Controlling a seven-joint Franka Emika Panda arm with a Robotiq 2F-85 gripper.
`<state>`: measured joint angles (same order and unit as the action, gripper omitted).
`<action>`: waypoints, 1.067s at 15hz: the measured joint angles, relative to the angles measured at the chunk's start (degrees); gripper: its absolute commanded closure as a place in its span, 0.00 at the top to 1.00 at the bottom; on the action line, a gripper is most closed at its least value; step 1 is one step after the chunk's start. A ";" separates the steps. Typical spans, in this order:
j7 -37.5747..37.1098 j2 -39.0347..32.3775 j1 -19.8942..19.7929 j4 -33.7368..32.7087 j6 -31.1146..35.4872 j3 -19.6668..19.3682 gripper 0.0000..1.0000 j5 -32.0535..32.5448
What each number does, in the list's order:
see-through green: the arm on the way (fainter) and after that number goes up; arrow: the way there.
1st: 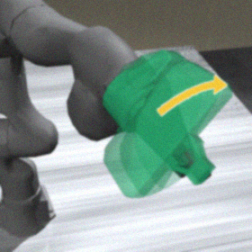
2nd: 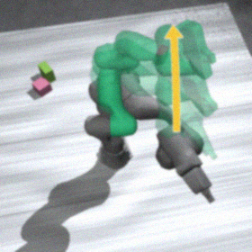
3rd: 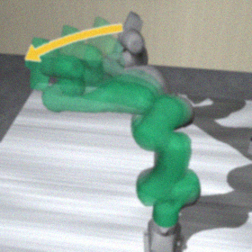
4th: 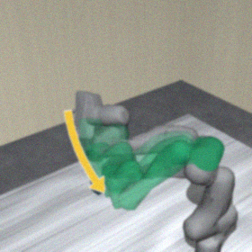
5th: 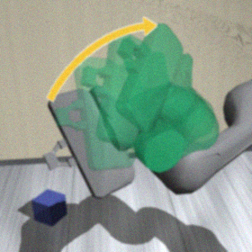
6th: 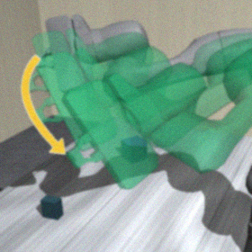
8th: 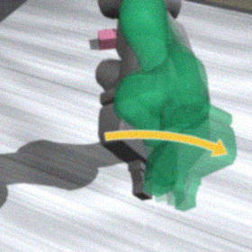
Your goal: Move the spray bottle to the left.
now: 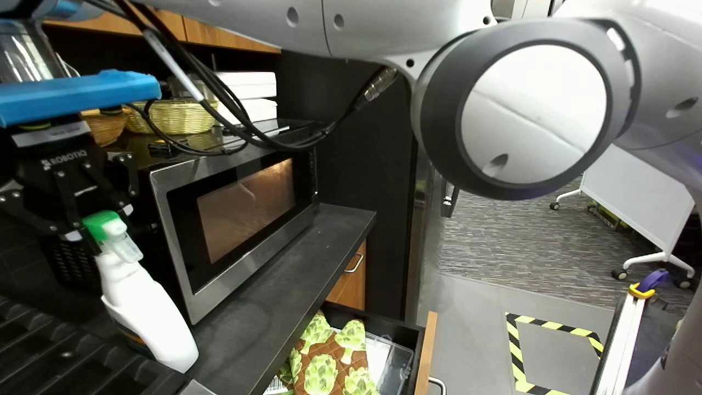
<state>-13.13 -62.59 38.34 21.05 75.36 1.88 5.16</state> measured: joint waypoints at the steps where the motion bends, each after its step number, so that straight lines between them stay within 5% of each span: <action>1: -0.26 0.11 0.01 -0.01 -0.23 0.00 0.15 0.00; 16: -3.56 1.63 0.03 -0.01 -2.42 -0.05 0.15 0.00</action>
<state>-16.70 -60.97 38.37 21.04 72.94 1.84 5.16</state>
